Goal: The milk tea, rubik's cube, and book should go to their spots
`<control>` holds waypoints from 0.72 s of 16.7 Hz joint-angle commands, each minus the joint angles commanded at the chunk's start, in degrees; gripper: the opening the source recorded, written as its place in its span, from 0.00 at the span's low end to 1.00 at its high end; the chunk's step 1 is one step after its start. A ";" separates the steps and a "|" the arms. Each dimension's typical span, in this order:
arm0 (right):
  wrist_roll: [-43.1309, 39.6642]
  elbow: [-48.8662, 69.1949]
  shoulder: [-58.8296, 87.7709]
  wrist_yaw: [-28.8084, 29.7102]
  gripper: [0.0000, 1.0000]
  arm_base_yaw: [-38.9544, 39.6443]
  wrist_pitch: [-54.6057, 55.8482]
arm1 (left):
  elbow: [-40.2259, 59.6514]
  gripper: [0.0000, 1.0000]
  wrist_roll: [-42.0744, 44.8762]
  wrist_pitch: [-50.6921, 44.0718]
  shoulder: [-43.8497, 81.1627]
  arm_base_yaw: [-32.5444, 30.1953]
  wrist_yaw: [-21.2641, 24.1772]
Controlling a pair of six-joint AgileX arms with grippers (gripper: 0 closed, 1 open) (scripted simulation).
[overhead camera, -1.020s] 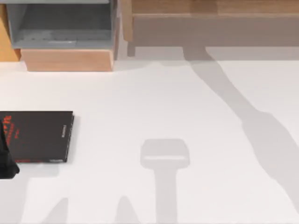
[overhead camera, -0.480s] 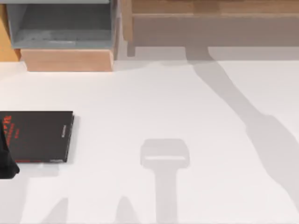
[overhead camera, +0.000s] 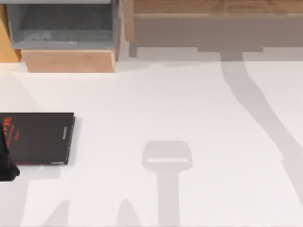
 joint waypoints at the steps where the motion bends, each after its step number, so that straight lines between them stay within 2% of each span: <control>1: -0.05 -4.01 -4.07 -1.05 1.00 -1.00 -0.01 | 0.00 1.00 0.00 0.00 0.00 0.00 0.00; 12: -0.40 -55.92 -56.41 -14.83 1.00 -13.81 -0.34 | 0.00 1.00 0.00 0.00 0.00 0.00 0.00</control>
